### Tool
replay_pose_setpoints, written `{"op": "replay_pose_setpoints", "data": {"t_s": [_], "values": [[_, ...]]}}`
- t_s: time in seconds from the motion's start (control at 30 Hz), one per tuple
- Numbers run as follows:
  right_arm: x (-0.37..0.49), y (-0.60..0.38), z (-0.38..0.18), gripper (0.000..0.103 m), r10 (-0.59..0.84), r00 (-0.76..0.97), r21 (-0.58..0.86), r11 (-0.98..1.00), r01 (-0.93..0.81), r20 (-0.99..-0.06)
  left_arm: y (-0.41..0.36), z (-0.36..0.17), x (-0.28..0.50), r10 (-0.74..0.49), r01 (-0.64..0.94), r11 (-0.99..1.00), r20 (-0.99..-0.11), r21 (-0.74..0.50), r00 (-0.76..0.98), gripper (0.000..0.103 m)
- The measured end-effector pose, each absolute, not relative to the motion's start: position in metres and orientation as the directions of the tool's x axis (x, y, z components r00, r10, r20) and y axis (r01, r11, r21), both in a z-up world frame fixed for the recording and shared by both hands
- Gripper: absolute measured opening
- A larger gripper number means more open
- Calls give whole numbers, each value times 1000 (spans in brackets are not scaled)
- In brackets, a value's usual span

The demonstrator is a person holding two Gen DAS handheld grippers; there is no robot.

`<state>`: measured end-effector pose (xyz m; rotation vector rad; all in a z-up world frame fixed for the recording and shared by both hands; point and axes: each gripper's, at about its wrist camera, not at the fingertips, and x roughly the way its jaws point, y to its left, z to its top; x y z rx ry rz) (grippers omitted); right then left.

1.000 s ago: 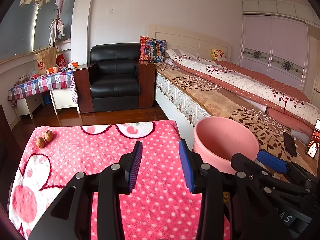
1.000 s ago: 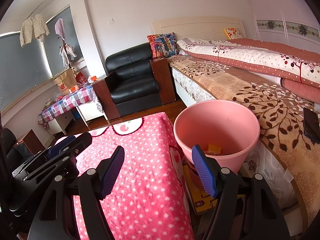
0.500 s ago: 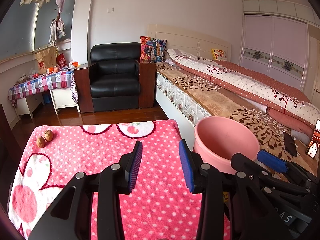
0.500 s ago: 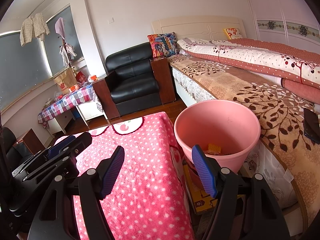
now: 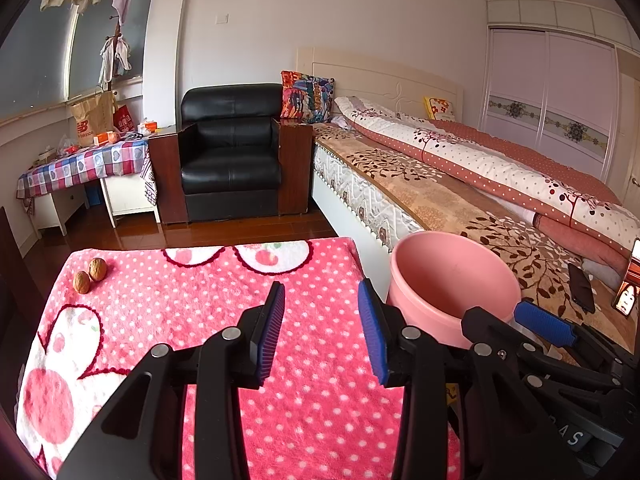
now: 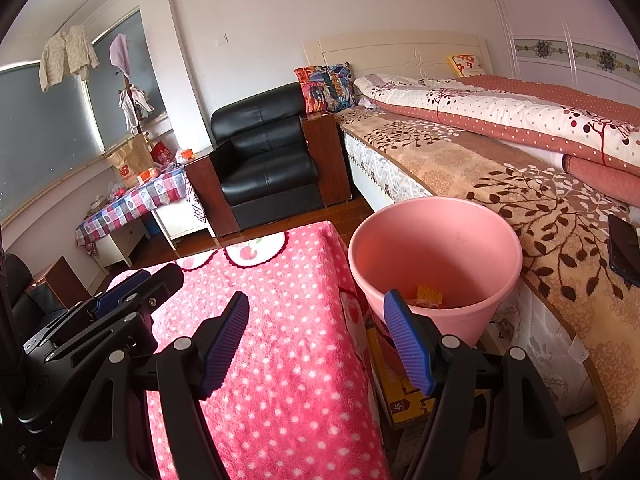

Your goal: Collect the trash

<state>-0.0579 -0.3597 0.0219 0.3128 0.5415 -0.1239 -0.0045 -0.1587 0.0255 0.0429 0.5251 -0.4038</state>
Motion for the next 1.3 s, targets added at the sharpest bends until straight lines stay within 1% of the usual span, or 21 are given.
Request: {"op": "replay_pose_setpoints", "data": {"t_s": [1.3], "values": [[-59,-356,22,69,-34,846,257,946,200,-533,-156,17,-3,-364,386,920,-507,-66,781,38]]}}
